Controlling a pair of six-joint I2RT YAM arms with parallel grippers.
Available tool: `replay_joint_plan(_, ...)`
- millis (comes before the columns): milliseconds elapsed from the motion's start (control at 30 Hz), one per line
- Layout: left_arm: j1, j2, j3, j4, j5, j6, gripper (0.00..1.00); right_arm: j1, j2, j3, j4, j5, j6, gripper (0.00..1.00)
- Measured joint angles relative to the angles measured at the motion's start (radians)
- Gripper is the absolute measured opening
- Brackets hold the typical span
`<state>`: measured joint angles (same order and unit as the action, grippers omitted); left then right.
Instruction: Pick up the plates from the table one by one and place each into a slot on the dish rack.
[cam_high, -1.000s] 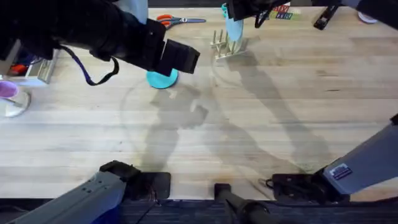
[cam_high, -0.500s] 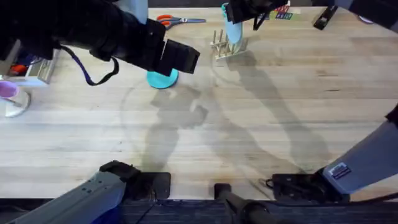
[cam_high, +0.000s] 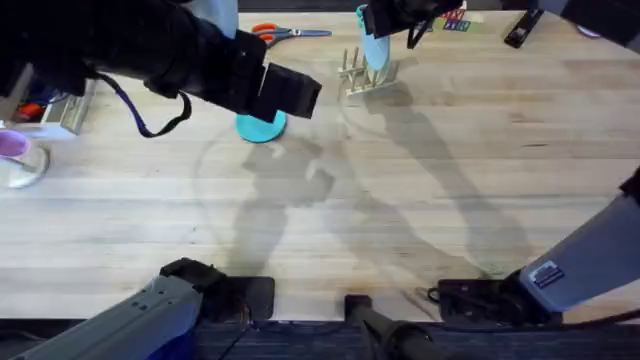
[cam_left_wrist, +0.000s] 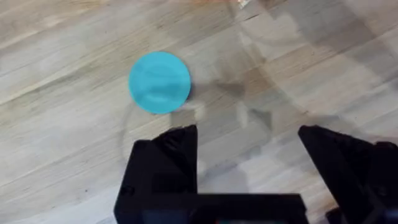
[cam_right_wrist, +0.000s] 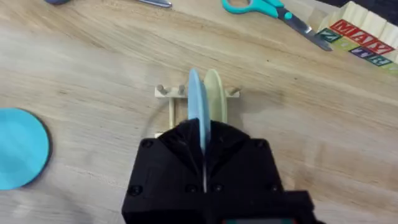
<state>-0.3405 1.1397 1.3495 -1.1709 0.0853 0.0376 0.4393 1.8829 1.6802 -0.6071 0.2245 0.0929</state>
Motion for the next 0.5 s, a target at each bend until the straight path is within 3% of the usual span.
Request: replay_joint_plan(500, 0.0, 0.0, 0.0, 0.0, 0.0, 0.0, 0.993, 0.0, 0.061, 0.0, 0.0, 0.0, 0.0, 0.027)
